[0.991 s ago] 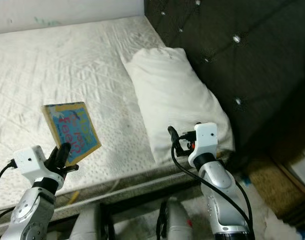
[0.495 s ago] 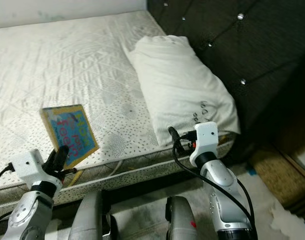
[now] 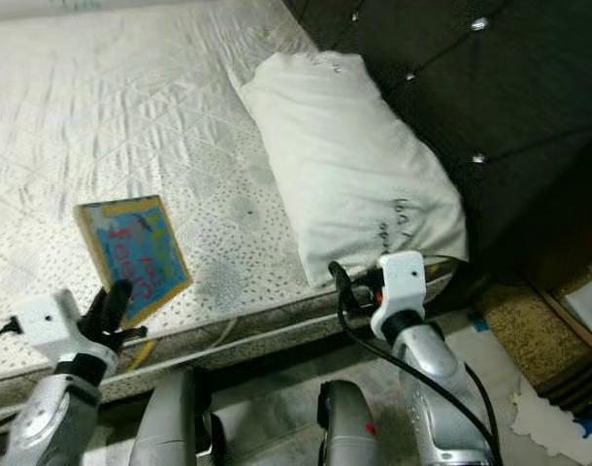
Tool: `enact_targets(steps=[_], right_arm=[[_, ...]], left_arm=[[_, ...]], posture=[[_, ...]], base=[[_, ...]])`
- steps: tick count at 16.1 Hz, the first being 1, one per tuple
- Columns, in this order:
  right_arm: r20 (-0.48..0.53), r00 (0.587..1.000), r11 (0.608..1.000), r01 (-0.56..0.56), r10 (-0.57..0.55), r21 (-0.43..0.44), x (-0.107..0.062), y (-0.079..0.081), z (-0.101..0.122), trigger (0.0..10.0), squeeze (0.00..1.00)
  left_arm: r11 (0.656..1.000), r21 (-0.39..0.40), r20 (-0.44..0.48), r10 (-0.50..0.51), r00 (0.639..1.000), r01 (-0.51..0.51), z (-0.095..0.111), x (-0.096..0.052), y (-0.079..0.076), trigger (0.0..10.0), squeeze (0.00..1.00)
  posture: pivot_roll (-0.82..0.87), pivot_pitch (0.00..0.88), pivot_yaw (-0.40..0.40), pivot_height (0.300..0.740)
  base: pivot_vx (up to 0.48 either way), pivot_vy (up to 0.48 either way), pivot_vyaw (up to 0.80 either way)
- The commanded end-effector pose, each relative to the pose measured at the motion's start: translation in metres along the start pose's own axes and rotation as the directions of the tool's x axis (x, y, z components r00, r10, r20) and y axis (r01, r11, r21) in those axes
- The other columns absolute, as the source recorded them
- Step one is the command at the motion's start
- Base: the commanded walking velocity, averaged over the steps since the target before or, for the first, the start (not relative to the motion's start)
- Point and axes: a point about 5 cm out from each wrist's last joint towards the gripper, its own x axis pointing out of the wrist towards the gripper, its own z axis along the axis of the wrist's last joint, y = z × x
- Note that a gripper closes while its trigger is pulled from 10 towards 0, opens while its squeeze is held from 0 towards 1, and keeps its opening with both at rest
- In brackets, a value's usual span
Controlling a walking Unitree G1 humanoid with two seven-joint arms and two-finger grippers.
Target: Clean up the room
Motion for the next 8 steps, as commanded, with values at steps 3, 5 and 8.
enact_targets(steps=[3, 5, 8], right_arm=[[-0.006, 1.000, 1.000, 0.006, -0.006, -0.005, -0.0043, -0.0045, 0.0025, 10.0, 0.00], [-0.008, 1.000, 1.000, 0.009, -0.010, -0.008, -0.0052, -0.0059, 0.0034, 10.0, 0.00], [-0.015, 1.000, 1.000, 0.021, -0.021, -0.014, -0.0089, -0.0096, 0.0038, 10.0, 0.00]], left_arm=[[1.000, -0.004, 0.036, -0.013, 0.999, 0.013, 0.0102, 0.0001, -0.0059, 10.0, 0.00], [1.000, -0.004, 0.022, 0.018, 1.000, -0.018, 0.0092, 0.0023, -0.0033, 10.0, 0.00], [0.999, -0.020, 0.012, 0.025, 1.000, -0.025, 0.0090, 0.0041, -0.0049, 10.0, 0.00]], posture=[[-0.15, 0.294, -0.018, 0.617], [-0.16, 0.299, -0.017, 0.617], [-0.17, 0.310, -0.014, 0.617]], base=[[0.321, 0.000, 0.00], [0.000, 0.000, 0.00], [0.000, 0.000, 0.00]])
